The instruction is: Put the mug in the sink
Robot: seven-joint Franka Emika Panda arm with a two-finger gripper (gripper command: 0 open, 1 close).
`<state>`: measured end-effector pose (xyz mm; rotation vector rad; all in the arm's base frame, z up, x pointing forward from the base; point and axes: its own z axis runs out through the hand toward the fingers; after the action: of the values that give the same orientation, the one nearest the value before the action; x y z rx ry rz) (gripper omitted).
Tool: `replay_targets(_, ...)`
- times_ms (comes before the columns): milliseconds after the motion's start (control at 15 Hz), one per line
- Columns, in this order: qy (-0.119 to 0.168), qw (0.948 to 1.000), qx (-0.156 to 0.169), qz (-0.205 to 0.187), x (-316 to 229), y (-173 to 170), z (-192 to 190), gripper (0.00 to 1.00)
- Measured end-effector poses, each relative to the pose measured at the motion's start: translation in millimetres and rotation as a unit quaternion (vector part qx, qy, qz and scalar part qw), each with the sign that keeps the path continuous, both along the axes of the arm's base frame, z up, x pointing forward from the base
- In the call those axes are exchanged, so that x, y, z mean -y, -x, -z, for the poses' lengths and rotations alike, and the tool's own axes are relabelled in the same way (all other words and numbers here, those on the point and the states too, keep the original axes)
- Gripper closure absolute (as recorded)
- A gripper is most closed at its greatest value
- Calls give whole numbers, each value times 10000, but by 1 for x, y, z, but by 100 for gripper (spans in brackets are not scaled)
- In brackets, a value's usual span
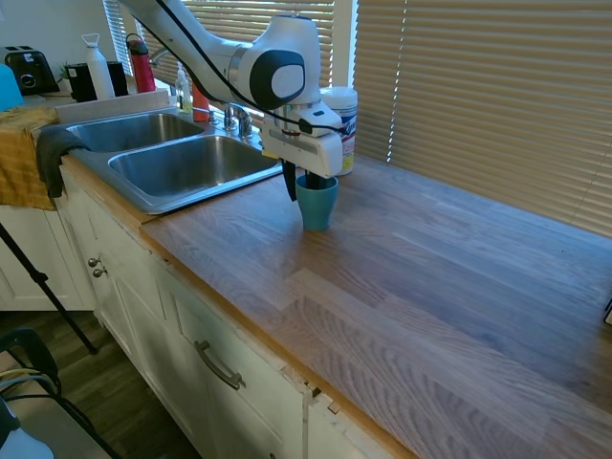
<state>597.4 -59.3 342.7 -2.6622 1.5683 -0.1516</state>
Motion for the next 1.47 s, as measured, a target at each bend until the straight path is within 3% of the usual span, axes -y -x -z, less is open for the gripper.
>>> replay_targets(533, -28, 10000, 1, -3, -3, 0, 1, 100)
replay_targets(933, -23, 9996, 199, -190, -25, -1, -23, 100)
replay_targets(1267, 173, 9959, 653, -608, -106, 6, -99, 100)
replay_targets(1467, 364, 9922, 772, -910, -180, -2, -119, 100)
